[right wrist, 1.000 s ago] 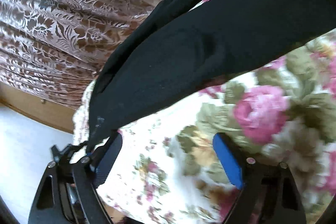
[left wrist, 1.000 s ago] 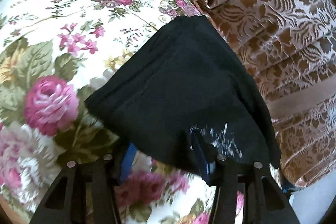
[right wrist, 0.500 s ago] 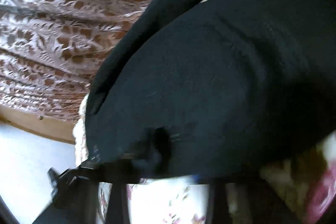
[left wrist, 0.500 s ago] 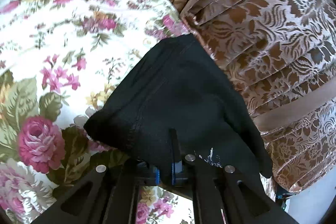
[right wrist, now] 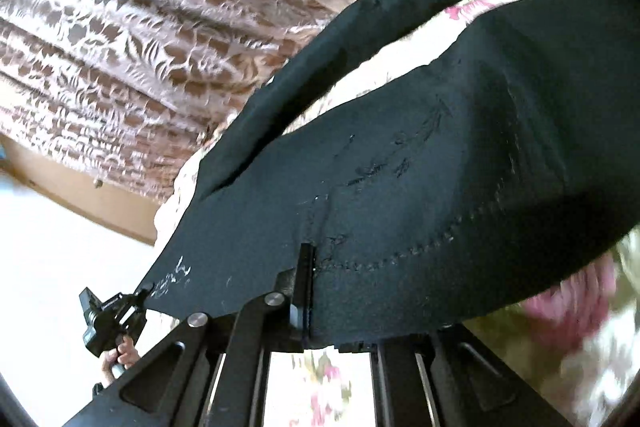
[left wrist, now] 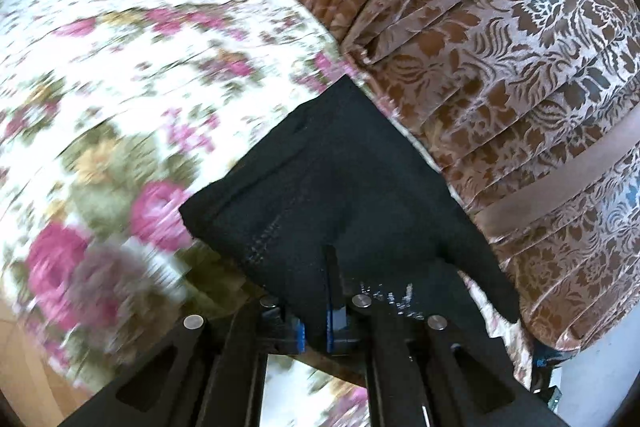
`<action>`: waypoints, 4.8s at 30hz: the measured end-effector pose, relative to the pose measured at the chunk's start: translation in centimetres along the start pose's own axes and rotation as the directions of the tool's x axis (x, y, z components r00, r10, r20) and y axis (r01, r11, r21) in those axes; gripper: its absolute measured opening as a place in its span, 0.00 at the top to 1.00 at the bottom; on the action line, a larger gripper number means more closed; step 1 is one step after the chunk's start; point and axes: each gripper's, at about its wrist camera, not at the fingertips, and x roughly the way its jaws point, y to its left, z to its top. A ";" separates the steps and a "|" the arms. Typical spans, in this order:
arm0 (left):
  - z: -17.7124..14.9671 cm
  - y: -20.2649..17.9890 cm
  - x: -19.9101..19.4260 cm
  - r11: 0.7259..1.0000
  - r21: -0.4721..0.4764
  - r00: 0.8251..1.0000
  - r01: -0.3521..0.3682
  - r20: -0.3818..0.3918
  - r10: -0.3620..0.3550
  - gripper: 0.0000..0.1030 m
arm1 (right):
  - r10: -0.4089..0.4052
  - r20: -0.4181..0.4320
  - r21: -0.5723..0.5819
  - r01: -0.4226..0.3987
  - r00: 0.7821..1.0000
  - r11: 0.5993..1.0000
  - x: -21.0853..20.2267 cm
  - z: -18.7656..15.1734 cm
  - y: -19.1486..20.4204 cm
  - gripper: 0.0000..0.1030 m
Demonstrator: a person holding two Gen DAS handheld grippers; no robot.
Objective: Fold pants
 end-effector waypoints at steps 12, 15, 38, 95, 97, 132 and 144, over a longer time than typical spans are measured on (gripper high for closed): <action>-3.9 4.6 0.2 0.981 -0.017 0.980 -0.195 -0.046 0.194 0.81 | -0.059 -0.129 -0.084 0.049 0.990 0.995 -1.9 -7.2 -0.6 0.82; -3.8 4.8 -0.4 0.970 0.002 0.970 -0.243 -0.025 0.243 0.77 | -0.040 -0.135 -0.085 0.029 0.990 0.996 -3.3 -7.1 -1.1 0.66; -2.2 3.7 -5.5 0.909 -0.001 0.902 -0.417 0.121 0.414 0.74 | -0.557 0.203 0.439 0.433 0.806 0.787 -16.9 7.4 -20.9 0.74; 11.5 -5.1 6.3 0.990 0.130 0.992 -0.049 -0.106 0.063 0.49 | -0.301 0.053 -0.310 0.302 0.952 0.901 -1.6 -0.9 1.9 0.50; 13.8 -6.1 9.7 0.989 0.141 0.986 -0.033 -0.156 0.055 0.48 | -0.302 0.062 -0.325 0.305 0.951 0.895 -1.2 -0.8 2.7 0.50; 6.4 -12.5 -2.5 0.783 0.558 0.954 0.274 -0.057 -0.294 0.91 | -0.220 -0.043 -0.265 0.201 0.975 0.943 3.0 4.3 4.1 0.49; -1.4 -8.8 -4.7 0.777 0.558 0.954 0.292 -0.115 -0.276 0.91 | -0.016 -0.032 -0.060 0.015 0.999 0.998 7.2 15.2 6.3 0.49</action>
